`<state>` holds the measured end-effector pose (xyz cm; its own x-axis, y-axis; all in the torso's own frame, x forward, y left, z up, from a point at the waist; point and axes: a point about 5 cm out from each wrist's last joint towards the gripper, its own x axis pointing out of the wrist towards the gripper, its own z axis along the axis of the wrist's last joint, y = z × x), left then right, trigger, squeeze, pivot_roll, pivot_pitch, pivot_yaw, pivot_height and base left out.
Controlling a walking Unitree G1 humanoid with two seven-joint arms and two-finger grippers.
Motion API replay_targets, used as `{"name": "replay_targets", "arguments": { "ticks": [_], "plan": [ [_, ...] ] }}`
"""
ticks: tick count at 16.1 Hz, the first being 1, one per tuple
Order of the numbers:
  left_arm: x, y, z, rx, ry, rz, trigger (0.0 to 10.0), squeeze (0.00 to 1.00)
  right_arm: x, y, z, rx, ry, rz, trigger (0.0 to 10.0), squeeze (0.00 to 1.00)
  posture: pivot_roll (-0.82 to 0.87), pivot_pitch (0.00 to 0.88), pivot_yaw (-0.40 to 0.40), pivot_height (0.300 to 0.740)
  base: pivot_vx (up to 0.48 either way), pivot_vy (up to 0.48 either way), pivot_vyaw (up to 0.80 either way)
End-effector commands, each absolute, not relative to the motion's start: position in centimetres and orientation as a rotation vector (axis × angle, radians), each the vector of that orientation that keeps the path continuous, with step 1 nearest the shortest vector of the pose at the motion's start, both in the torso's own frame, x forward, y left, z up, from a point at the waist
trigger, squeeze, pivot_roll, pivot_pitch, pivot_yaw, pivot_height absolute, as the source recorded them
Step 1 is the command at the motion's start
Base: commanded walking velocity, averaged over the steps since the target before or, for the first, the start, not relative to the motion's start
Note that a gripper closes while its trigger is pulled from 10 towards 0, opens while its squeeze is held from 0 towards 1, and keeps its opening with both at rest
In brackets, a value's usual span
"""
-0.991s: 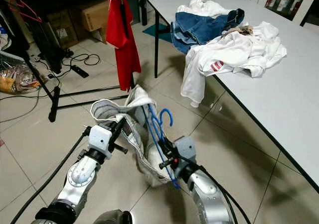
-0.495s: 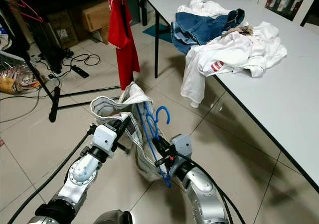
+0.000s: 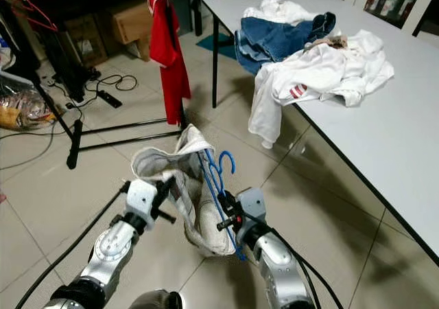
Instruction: Hang hanger
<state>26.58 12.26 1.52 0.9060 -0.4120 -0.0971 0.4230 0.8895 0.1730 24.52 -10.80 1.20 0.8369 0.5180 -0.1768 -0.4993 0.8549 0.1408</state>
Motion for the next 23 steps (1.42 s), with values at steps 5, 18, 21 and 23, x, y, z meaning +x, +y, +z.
{"name": "replay_targets", "arguments": {
  "ticks": [5, 18, 21, 23],
  "plan": [
    [26.7, 12.1, 1.6, 0.24, 0.042, -0.464, 10.0, 0.0, 24.5, -10.1, 1.1, 0.065, 0.189, 0.594, 10.0, 0.0, 0.04, 0.0, 0.06, 0.74, 0.0, 0.0, 0.0],
    [26.6, 11.4, 2.6, 0.392, -0.066, -0.623, 10.0, 0.0, 24.8, -9.0, 0.4, 0.215, 0.235, 0.608, 10.0, 0.0, 0.04, 0.0, 0.102, 0.74, 0.0, 0.0, 0.0],
    [26.5, 11.3, 2.6, 0.363, -0.068, -0.614, 10.0, 0.0, 25.4, -9.0, 1.2, 0.255, 0.192, 0.581, 10.0, 0.0, 0.02, 0.0, 0.096, 0.74, 0.0, 0.0, 0.0],
    [26.9, 11.3, 2.6, 0.319, -0.051, -0.558, 10.0, 0.0, 25.5, -9.5, 1.7, 0.275, 0.147, 0.562, 10.0, 0.0, 0.03, 0.0, 0.098, 0.74, 0.0, 0.0, 0.0]
  ]
}}
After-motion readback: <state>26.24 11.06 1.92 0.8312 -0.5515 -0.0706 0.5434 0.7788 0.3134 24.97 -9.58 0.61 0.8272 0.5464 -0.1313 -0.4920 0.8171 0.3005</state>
